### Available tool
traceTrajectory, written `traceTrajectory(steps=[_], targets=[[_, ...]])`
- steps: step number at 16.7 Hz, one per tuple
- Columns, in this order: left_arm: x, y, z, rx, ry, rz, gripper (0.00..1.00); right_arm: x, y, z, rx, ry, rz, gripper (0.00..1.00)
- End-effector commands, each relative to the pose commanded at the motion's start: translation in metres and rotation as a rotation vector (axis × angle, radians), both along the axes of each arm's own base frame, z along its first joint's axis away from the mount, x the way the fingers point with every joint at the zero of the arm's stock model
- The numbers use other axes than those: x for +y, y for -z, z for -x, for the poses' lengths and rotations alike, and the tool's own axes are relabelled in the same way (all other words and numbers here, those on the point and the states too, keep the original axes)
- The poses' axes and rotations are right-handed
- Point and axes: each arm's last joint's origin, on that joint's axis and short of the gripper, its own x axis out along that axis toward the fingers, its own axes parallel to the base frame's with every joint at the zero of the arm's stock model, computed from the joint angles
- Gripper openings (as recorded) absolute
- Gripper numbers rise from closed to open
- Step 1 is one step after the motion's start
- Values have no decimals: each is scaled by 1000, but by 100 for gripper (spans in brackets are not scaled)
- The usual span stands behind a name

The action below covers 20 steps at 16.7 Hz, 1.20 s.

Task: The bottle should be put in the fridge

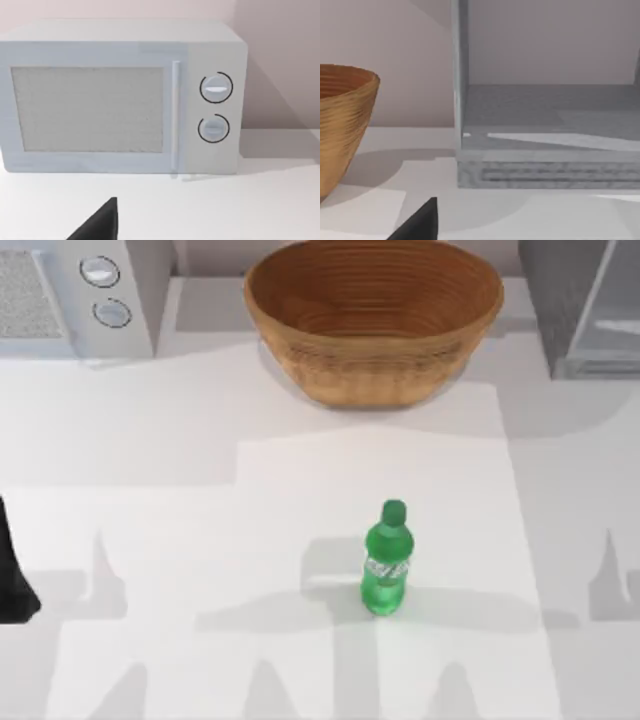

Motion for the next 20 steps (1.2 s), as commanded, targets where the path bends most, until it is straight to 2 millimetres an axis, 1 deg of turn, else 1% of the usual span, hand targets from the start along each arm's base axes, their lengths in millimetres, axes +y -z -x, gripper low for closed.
traceTrajectory(steps=[5, 7, 10, 13, 15, 18, 20], targets=[[0, 0, 0, 0, 0, 0, 100, 4, -4, -3, -7, -35, 0, 100], [0, 0, 0, 0, 0, 0, 100, 9, -7, -9, -12, -81, -1, 100], [0, 0, 0, 0, 0, 0, 100, 22, -10, -23, 2, -170, 0, 100], [0, 0, 0, 0, 0, 0, 100, 41, -6, -39, 33, -279, 6, 100], [0, 0, 0, 0, 0, 0, 100, 58, 1, -50, 58, -356, 12, 100], [0, 0, 0, 0, 0, 0, 100, 85, 19, -60, 98, -475, 27, 100], [0, 0, 0, 0, 0, 0, 100, 103, 34, -63, 125, -550, 38, 100]])
